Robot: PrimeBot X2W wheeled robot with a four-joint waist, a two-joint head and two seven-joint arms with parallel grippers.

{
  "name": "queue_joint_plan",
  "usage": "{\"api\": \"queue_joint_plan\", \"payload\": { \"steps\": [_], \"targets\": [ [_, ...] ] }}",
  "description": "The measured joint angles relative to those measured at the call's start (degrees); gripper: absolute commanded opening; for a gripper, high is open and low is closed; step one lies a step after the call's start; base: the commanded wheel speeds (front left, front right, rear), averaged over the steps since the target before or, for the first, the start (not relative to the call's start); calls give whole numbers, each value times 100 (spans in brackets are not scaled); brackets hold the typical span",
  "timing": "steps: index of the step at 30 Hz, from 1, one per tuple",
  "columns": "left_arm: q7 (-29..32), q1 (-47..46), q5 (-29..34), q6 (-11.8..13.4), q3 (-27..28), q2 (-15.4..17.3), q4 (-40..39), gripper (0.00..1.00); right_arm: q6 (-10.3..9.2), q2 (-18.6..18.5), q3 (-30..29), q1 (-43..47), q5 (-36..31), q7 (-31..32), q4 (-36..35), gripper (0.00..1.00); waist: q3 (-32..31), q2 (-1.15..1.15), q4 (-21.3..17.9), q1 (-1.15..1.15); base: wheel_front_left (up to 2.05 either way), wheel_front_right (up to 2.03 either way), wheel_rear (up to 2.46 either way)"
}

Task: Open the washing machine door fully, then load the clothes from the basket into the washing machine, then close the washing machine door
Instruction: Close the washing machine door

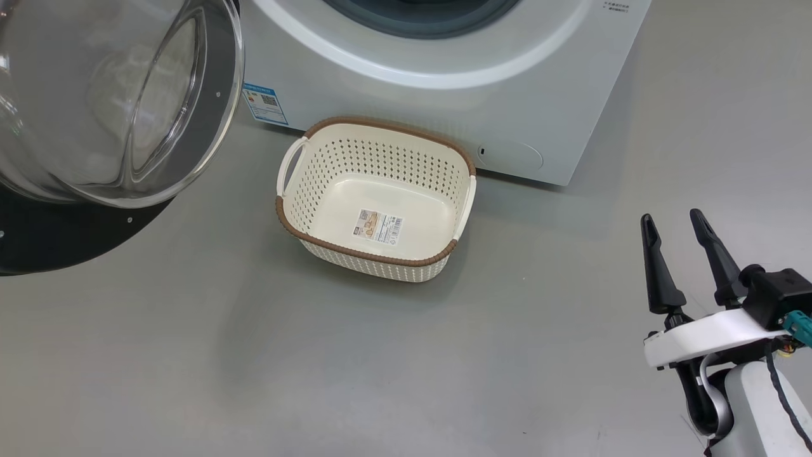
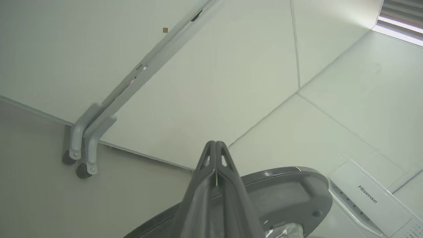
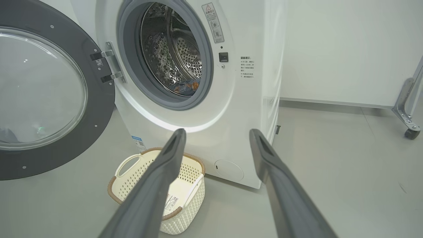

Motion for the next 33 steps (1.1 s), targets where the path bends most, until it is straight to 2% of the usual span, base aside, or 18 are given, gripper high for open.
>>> {"api": "queue_joint_plan", "payload": {
  "steps": [6, 14, 22, 33],
  "targets": [
    [597, -619, -1024, 93, 247, 47, 350, 0, 0, -86, -20, -63, 1, 0, -32, 100, 160, 0, -51, 0, 0, 0, 0],
    [1100, -1072, -1923, 597, 884, 325, 772, 0, 0, -219, -56, -148, 10, 0, -63, 100, 323, 0, -118, 0, 0, 0, 0],
    [1540, -1251, -2268, 788, 1099, 488, 1060, 0, 0, -394, -130, -152, 34, 0, -109, 100, 545, 0, -154, 0, 0, 0, 0],
    [2042, -1288, -2331, 797, 892, 711, 1238, 0, 0, -533, -131, -215, 79, 0, -160, 100, 734, 0, -165, 0, 0, 0, 0]
  ]
}}
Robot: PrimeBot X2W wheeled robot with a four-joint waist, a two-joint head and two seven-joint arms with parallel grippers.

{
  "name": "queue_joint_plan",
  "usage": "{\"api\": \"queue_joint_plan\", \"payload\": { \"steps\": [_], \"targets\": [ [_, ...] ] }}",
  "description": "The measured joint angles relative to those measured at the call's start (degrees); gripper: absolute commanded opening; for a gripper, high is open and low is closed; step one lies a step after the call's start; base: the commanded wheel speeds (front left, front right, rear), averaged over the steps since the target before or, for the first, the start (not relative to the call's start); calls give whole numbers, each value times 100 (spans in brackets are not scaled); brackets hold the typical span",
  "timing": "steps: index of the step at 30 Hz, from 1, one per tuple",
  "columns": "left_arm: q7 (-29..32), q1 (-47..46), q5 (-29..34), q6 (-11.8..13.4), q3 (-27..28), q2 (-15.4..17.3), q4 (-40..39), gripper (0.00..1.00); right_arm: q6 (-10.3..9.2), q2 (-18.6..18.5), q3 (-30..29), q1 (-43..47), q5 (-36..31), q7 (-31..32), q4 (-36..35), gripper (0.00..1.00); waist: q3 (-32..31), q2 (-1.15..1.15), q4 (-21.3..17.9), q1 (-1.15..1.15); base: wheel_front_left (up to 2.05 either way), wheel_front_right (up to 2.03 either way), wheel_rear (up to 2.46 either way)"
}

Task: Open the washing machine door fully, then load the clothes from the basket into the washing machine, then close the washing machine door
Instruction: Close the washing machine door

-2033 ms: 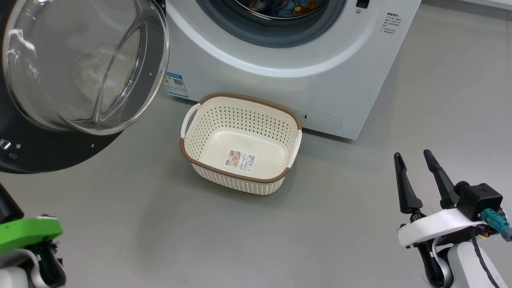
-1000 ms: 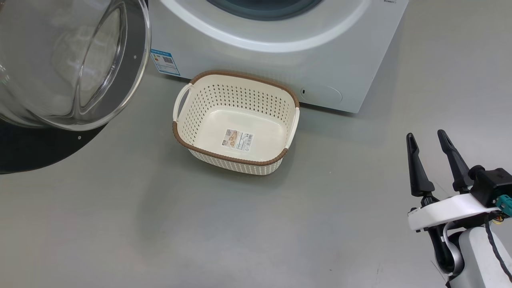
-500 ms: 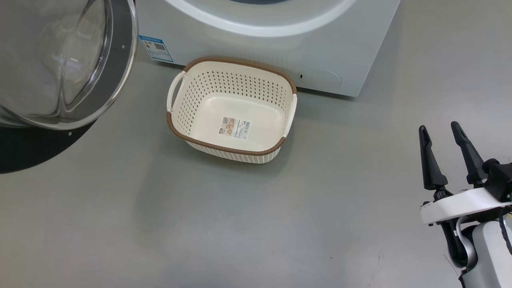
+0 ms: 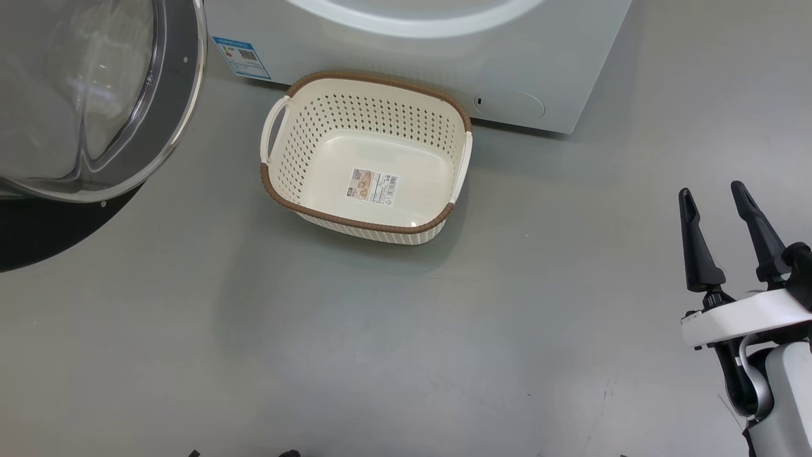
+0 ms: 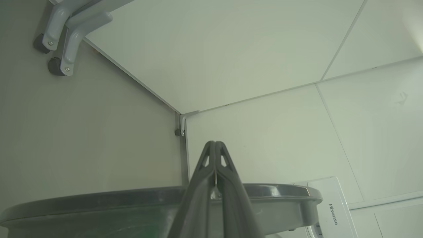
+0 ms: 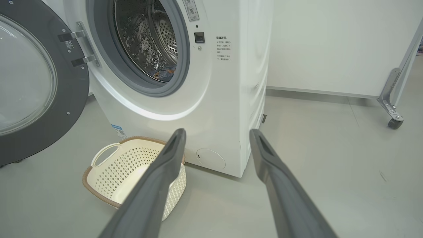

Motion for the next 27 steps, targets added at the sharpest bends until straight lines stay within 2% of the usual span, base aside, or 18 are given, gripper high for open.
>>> {"api": "queue_joint_plan", "payload": {
  "steps": [27],
  "targets": [
    [104, -6, 3, 75, -135, -8, 419, 0, 0, -207, 10, -74, 126, 0, -54, 100, 308, 0, 14, 0, 0, 0, 0]
  ]
}}
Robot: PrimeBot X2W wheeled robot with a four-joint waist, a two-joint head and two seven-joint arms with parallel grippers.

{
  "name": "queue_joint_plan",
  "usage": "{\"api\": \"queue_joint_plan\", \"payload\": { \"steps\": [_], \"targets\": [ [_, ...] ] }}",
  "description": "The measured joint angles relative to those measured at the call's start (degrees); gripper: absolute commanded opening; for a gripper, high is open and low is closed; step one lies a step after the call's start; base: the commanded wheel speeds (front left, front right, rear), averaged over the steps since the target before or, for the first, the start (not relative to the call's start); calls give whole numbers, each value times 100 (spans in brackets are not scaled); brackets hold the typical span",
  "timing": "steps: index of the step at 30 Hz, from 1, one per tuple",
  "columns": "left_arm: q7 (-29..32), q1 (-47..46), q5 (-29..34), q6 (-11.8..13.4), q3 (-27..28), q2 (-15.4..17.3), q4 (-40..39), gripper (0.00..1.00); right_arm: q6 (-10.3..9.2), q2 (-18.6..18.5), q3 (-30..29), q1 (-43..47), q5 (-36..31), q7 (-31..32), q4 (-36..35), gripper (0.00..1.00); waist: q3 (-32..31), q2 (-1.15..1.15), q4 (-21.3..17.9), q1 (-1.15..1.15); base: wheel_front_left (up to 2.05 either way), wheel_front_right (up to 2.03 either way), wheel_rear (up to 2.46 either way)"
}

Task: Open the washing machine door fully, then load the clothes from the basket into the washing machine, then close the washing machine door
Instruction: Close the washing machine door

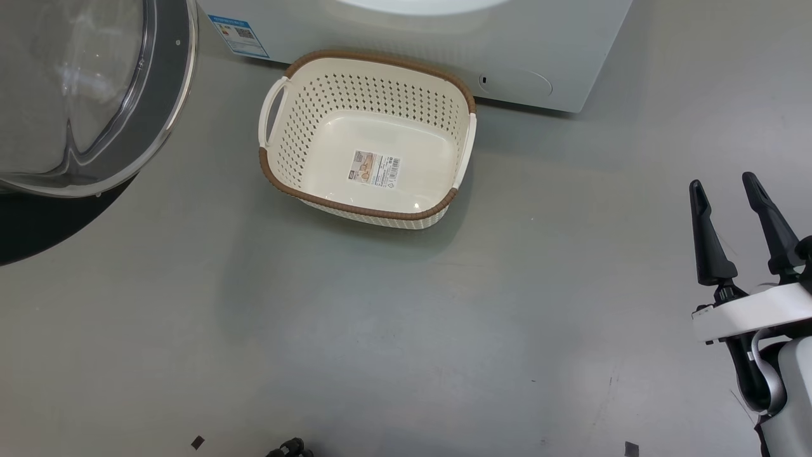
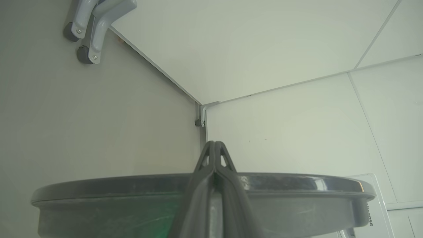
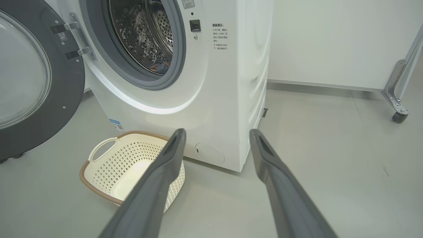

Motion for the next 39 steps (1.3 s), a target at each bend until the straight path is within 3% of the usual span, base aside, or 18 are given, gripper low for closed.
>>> {"api": "queue_joint_plan", "payload": {
  "steps": [39],
  "targets": [
    [1527, 186, -591, -137, -368, 66, -97, 0, 0, 0, 160, -8, 163, 0, 104, 100, -56, 0, 220, 0, 0, 0, 0]
  ]
}}
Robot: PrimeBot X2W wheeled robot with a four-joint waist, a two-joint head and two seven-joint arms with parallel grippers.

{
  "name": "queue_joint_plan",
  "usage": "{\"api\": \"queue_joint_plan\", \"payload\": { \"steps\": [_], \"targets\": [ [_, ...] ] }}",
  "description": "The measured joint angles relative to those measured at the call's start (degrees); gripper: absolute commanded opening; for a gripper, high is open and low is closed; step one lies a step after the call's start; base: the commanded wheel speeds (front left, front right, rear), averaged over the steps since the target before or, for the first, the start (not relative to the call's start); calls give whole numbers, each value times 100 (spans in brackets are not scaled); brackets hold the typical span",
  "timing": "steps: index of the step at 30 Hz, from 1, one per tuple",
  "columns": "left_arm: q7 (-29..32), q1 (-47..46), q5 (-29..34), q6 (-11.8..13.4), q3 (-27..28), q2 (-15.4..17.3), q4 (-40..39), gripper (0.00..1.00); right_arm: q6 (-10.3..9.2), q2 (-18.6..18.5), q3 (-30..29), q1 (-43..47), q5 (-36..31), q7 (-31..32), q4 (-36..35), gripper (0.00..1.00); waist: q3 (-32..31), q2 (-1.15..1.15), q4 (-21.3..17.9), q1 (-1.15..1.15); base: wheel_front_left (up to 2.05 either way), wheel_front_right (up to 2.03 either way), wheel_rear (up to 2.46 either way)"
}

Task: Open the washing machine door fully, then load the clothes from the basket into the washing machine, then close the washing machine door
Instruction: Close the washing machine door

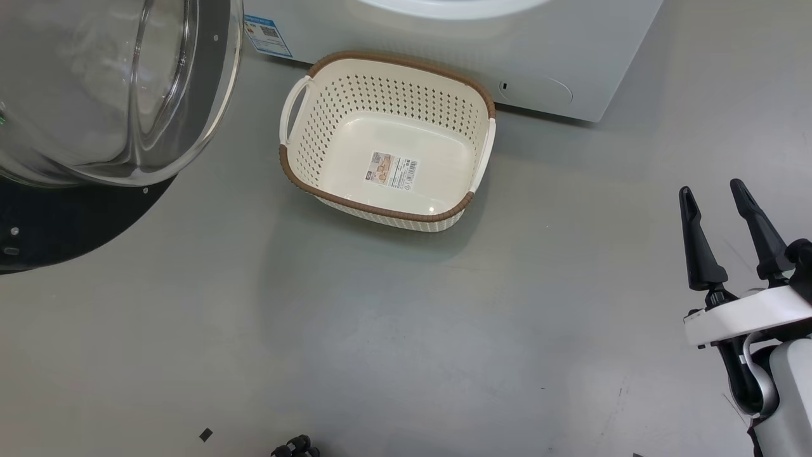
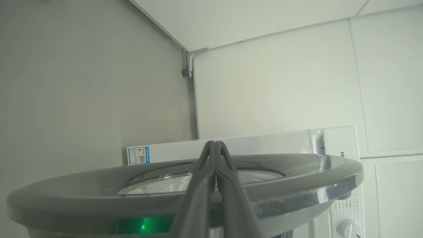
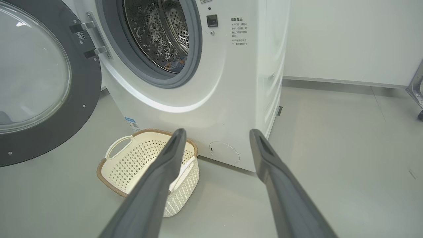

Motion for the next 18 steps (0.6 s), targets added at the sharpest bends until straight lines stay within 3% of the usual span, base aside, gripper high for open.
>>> {"api": "queue_joint_plan", "payload": {
  "steps": [18],
  "targets": [
    [1478, 472, -478, -51, -614, -64, -428, 0, 0, 133, 58, 2, 81, 0, 177, 100, -217, 0, 50, 0, 0, 0, 0]
  ]
}}
